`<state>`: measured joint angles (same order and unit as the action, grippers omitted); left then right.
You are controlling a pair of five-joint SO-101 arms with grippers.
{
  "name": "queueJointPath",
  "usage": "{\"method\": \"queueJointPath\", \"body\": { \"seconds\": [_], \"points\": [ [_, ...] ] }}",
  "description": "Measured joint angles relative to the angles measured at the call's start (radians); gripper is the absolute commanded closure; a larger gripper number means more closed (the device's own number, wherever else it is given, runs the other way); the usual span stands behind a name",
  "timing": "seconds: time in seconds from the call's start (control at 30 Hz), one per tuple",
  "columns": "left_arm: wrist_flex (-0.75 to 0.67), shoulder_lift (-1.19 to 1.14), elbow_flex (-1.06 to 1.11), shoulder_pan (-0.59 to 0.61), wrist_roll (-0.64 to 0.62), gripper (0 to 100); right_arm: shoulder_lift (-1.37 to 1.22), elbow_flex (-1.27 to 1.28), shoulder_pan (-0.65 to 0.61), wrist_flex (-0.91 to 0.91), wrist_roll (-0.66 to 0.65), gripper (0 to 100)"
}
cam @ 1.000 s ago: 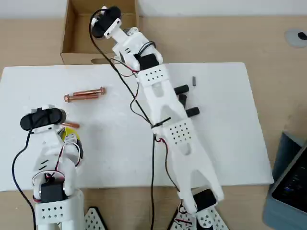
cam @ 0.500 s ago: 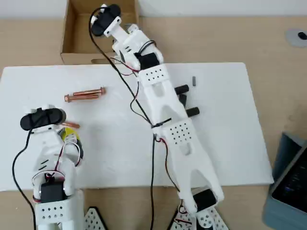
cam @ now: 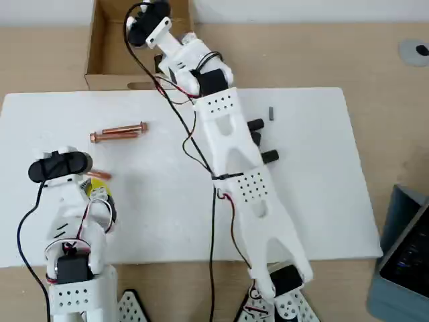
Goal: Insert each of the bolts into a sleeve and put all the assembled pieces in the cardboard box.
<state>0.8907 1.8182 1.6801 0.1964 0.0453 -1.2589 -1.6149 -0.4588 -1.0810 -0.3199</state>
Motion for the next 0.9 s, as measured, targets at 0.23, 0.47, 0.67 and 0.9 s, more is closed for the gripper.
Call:
{"method": "queueJointPath", "body": {
  "seconds": [0.23,0.47,0.67,0.9],
  "points": [
    [0.000,0.000,0.000,0.000,0.000,100,0.130,0.000,0.017,-0.204,0.106,86.8],
    [0.000,0.000,0.000,0.000,0.000,100,0.267,-0.002,0.017,-0.428,0.135,86.8],
    [0.000,0.000,0.000,0.000,0.000,100,0.350,-0.002,0.040,-0.589,0.173,86.8],
    [0.000,0.000,0.000,0.000,0.000,100,0.445,-0.002,0.089,-0.686,0.176,86.8]
  ]
}}
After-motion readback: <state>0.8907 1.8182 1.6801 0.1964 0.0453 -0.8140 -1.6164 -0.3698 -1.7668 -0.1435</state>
